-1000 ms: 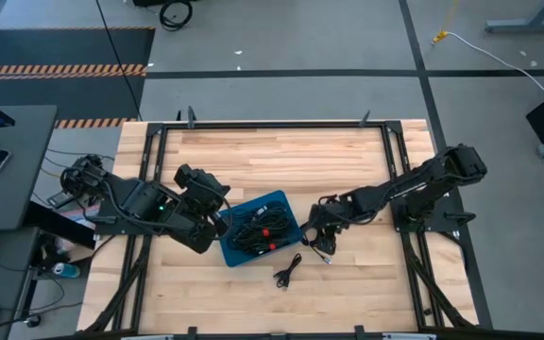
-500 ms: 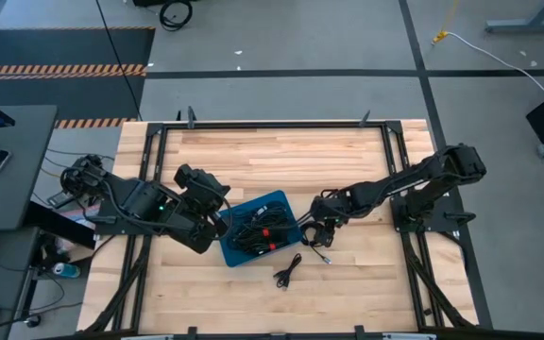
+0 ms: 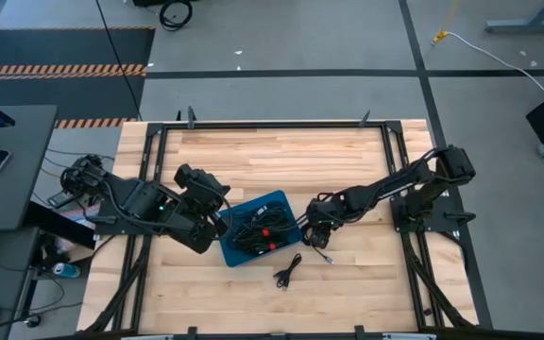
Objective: Pick and place USB-C Cables
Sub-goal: Put the black charger cable into the blue bin
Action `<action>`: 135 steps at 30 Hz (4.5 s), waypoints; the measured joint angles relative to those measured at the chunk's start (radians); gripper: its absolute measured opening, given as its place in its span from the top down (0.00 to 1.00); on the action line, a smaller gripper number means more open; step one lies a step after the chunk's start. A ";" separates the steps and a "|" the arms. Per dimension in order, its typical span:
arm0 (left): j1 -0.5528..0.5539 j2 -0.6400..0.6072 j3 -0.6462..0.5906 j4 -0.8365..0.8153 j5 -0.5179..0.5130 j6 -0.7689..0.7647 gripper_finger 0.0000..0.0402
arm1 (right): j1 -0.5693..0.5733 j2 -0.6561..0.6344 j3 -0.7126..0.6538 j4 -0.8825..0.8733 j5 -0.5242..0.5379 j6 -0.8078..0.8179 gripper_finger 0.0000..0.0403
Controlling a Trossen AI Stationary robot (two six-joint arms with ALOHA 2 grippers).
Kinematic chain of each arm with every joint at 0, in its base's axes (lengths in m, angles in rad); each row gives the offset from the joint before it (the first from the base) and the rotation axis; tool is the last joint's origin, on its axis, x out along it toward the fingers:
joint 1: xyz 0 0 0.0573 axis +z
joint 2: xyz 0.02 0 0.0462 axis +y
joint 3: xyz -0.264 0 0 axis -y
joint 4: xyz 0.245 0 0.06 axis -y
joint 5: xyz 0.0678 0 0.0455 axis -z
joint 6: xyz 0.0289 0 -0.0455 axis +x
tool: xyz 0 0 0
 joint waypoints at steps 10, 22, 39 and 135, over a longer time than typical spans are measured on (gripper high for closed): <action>0.000 0.000 0.000 0.000 0.000 0.000 0.99 | -0.023 -0.003 -0.003 -0.013 -0.025 0.064 0.71; 0.000 0.000 0.000 0.000 0.000 -0.001 0.99 | -0.032 -0.029 0.023 -0.092 -0.135 0.022 0.95; 0.000 0.000 0.000 0.000 0.000 0.015 0.99 | -0.009 -0.248 0.415 -0.244 -0.049 -0.192 0.95; 0.000 0.000 0.000 0.001 0.001 0.015 0.99 | -0.077 0.330 0.904 -0.288 -0.076 -0.818 0.55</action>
